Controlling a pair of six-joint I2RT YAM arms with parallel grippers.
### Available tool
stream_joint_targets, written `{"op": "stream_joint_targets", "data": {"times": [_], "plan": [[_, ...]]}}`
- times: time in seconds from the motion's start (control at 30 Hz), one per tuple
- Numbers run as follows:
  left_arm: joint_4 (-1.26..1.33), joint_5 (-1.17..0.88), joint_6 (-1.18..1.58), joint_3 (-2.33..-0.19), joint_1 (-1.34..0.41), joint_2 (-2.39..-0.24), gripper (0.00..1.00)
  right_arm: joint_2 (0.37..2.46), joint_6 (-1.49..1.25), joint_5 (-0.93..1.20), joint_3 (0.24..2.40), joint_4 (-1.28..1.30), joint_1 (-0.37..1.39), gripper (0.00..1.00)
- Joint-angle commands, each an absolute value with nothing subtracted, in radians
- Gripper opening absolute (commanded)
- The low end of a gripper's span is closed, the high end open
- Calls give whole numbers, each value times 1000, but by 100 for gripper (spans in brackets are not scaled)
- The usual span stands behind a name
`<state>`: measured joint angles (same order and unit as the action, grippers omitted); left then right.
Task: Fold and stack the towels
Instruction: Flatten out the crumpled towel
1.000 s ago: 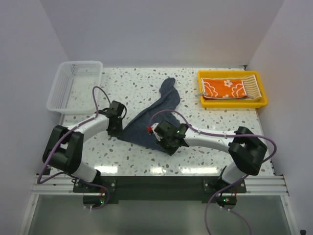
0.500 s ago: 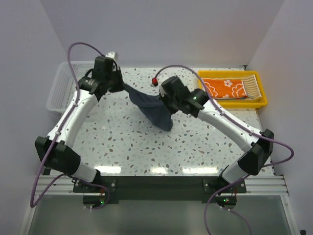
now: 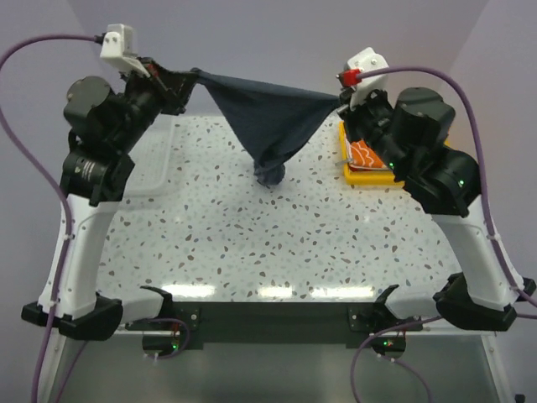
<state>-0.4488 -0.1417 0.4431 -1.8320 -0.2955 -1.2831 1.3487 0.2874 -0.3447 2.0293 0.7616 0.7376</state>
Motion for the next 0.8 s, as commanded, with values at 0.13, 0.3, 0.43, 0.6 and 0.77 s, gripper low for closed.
{"op": "stream_joint_targets", "data": {"times": [0.13, 0.3, 0.43, 0.6, 0.77], "plan": [[-304, -212, 413, -1857, -290, -1112, 0, 1186, 396, -95, 2072, 805, 741, 0], [-357, -219, 425, -1946, -290, -1114, 0, 1206, 373, -77, 2198, 893, 741, 0], [-367, -218, 437, -1977, -290, -1092, 0, 1219, 365, -46, 2279, 908, 741, 0], [-364, -212, 440, -1988, -290, -1074, 0, 1232, 370, -48, 2306, 873, 741, 0], [-377, -160, 408, -1970, -290, -1092, 0, 1249, 379, -123, 2256, 813, 741, 0]]}}
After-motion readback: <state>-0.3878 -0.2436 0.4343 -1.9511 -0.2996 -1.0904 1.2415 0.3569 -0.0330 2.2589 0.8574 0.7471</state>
